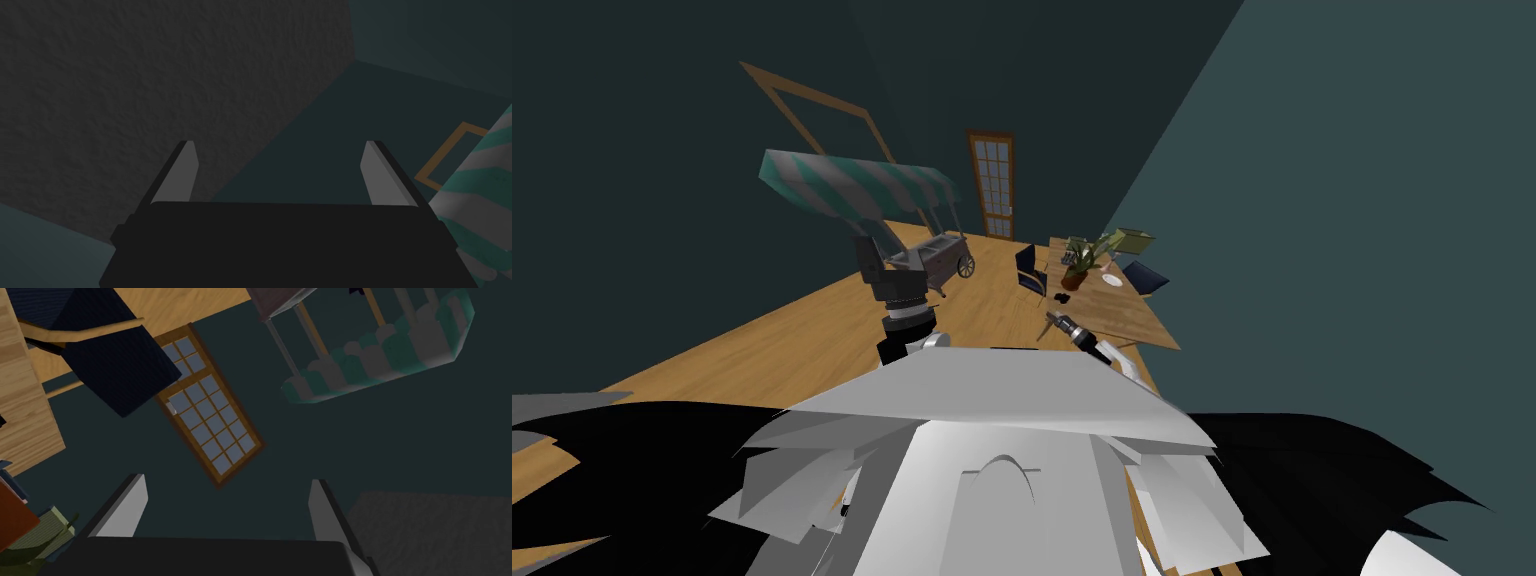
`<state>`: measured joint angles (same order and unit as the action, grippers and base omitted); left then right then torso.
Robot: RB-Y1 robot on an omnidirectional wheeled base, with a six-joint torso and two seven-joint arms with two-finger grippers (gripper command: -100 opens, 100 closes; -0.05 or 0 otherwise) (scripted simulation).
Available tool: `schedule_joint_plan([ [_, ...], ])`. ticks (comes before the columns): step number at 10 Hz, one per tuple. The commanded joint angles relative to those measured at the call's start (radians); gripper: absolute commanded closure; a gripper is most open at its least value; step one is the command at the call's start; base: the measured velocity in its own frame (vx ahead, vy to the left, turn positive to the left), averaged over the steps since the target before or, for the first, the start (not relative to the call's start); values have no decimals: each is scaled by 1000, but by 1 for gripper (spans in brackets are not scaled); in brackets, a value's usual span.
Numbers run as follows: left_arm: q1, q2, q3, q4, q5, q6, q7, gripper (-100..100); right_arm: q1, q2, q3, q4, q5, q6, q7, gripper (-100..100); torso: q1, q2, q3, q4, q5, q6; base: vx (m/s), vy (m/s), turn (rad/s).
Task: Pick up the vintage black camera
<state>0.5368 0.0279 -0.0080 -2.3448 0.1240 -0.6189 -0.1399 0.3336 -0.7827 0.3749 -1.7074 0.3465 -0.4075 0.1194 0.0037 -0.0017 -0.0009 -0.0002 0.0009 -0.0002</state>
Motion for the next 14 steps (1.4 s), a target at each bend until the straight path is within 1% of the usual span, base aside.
schedule_joint_plan([
  [1,0,0,0,0,0,0,0,0,2,-44,12,24,11,-2,7,-100,0,0,0,0,0,0,29,61,102],
  [2,0,0,0,0,0,0,0,0,-13,-75,42,73,36,-11,20,-100,0,0,0,0,0,1,37,78,225],
  [3,0,0,0,0,0,0,0,0,-13,-98,42,80,36,-11,20,-100,1,0,0,0,0,0,31,57,95],
  [4,0,0,0,0,0,0,0,0,-28,-126,73,121,61,-19,33,-100,-1,1,0,0,0,1,22,75,182],
  [5,0,0,0,0,0,0,0,0,-28,-151,73,135,61,-19,33,-100,0,1,0,0,0,0,25,54,104],
  [6,0,0,0,0,0,0,0,0,-42,-187,103,168,85,-28,47,-100,-1,1,0,0,0,1,49,59,199],
  [7,0,0,0,0,0,0,0,0,-42,-214,103,190,85,-28,47,-100,0,0,0,0,0,0,46,50,101],
  [8,0,0,0,0,0,0,0,0,-42,-214,103,190,85,-28,47,-100,-1,0,0,0,0,1,19,19,-10],
  [9,0,0,0,0,0,0,0,0,-57,-260,132,226,108,-37,60,-100,-3,1,1,0,0,1,29,43,165],
  [10,0,0,0,0,0,0,0,0,-57,-270,132,245,108,-37,60,-100,-2,1,0,0,0,0,36,39,137],
  [11,0,0,0,0,0,0,0,0,-72,-307,160,283,130,-45,72,-100,-2,0,0,0,0,1,59,62,160],
  [12,0,0,0,0,0,0,0,0,-72,-324,160,298,130,-45,72,-100,0,-1,0,0,0,1,56,49,100],
  [13,0,0,0,0,0,0,0,0,-85,-361,188,340,151,-53,84,-100,-1,-1,0,0,0,1,60,44,190],
  [14,0,0,0,0,0,0,0,0,-85,-378,188,350,151,-53,84,-100,-1,-1,-1,0,0,1,52,30,98],
])
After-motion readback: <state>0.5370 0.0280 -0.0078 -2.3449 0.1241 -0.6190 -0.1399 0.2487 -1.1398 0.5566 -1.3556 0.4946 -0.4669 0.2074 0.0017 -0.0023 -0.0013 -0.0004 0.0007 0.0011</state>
